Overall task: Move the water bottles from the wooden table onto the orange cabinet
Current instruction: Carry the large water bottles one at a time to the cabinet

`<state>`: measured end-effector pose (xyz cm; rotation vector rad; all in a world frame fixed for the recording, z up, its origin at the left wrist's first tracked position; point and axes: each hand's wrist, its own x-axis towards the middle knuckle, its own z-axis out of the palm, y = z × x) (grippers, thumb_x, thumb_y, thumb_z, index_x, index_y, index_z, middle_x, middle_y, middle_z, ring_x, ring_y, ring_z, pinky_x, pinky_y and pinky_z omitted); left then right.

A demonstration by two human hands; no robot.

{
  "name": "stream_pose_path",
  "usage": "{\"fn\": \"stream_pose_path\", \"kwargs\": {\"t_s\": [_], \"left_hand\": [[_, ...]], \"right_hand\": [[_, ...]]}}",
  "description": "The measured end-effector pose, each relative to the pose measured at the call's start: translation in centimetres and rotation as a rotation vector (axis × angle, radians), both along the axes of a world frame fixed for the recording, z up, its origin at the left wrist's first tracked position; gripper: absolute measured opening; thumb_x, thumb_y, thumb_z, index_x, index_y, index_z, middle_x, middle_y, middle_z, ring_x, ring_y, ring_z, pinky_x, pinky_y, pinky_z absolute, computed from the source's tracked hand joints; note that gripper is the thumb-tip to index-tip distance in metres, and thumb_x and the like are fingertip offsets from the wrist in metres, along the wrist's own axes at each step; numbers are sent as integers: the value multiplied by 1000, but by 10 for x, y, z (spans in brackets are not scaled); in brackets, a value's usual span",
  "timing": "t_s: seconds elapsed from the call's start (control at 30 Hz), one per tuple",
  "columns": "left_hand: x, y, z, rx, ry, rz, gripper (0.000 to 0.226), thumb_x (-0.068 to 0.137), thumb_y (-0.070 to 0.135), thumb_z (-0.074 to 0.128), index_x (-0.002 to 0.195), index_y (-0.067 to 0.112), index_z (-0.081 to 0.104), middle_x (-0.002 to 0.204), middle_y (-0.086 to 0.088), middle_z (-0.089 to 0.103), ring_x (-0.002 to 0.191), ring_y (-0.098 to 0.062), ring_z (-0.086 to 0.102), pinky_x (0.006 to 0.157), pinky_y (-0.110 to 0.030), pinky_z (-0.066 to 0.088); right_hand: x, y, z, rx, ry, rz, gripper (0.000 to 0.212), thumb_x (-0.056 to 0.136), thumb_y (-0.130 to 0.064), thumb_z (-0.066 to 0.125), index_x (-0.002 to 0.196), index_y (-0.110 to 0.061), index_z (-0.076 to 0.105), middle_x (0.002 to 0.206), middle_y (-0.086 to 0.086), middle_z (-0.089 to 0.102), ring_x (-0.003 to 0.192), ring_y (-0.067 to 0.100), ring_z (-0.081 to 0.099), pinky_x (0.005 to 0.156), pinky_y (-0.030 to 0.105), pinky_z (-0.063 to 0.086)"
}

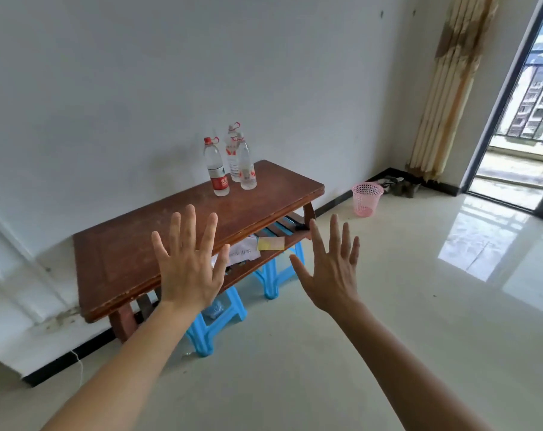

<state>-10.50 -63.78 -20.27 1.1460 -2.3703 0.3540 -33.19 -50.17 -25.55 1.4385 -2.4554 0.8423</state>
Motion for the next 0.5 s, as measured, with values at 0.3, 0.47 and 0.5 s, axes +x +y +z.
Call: {"fn": "stream_pose_path", "kwargs": {"t_s": [0.3, 0.47, 0.5], "left_hand": [[-64, -149, -8, 9, -71, 61, 67, 100, 56, 26, 159, 23, 24, 166, -17, 13, 151, -41, 19, 113, -72, 17], [-88, -243, -36, 89, -87, 104, 67, 100, 56, 25, 158, 23, 25, 165, -18, 15, 149, -42, 23, 111, -73, 23], [-93, -265, -40, 93, -91, 108, 67, 100, 56, 26, 158, 23, 25, 165, -18, 15, 150, -42, 22, 111, -73, 22]], "right_hand": [[-75, -180, 5, 52, -13, 121, 82, 94, -74, 28, 160, -38, -5, 170, 7, -13, 155, 32, -14, 125, 56, -5], [-102, -284, -18, 125, -35, 153, 84, 93, -76, 26, 158, -39, -13, 169, 6, -17, 156, 32, -13, 124, 54, -9], [-107, -305, -22, 137, -50, 149, 85, 93, -76, 27, 159, -39, -12, 169, 5, -19, 156, 31, -14, 123, 52, -11]]}}
